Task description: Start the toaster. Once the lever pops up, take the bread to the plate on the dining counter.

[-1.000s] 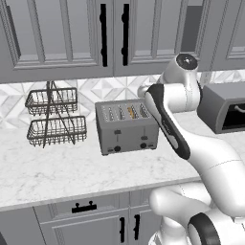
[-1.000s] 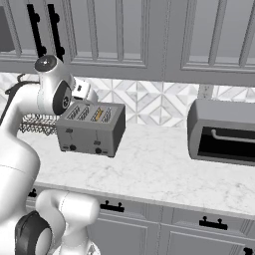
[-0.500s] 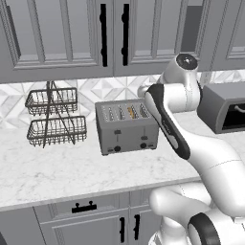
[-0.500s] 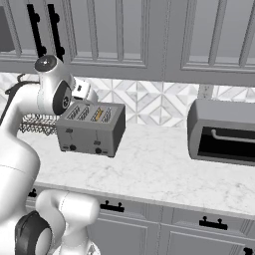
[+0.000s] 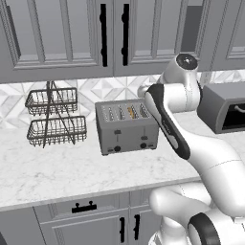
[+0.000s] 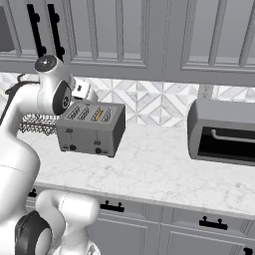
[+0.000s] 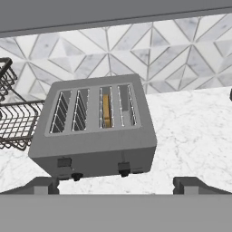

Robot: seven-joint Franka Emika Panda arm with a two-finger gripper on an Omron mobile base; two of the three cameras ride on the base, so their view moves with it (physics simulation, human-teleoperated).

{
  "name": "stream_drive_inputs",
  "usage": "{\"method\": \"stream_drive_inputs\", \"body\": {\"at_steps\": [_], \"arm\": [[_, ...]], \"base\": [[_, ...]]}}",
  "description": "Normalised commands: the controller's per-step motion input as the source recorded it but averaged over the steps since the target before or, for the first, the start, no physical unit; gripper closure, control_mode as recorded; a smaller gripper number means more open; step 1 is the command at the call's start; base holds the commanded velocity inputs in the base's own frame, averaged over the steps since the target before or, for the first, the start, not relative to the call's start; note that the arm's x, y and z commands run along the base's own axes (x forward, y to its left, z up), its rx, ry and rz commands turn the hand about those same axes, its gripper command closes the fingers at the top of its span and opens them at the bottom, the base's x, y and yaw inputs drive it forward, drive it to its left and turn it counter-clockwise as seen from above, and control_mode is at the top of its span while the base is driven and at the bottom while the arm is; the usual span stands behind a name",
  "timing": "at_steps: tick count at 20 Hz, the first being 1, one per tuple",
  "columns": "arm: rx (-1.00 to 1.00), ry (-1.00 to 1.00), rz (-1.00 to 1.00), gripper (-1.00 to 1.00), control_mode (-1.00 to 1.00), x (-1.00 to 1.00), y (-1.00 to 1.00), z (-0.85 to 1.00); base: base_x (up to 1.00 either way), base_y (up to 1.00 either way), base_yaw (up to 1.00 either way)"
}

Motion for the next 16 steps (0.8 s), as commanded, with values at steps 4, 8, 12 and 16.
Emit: {"method": "stream_drive_inputs", "body": {"at_steps": [4,8,12,16], "arm": [[0.00,0.00,0.00,-1.00,-1.00,0.00,0.00,0.00],[0.00,0.00,0.00,-1.00,-1.00,0.00,0.00,0.00],[0.00,0.00,0.00,-1.00,-1.00,0.00,0.00,0.00],[0.00,0.00,0.00,-1.00,-1.00,0.00,0.00,0.00]], "base": [[0.00,0.00,0.00],[0.00,0.00,0.00],[0.00,0.00,0.00],[0.00,0.00,0.00]]}}
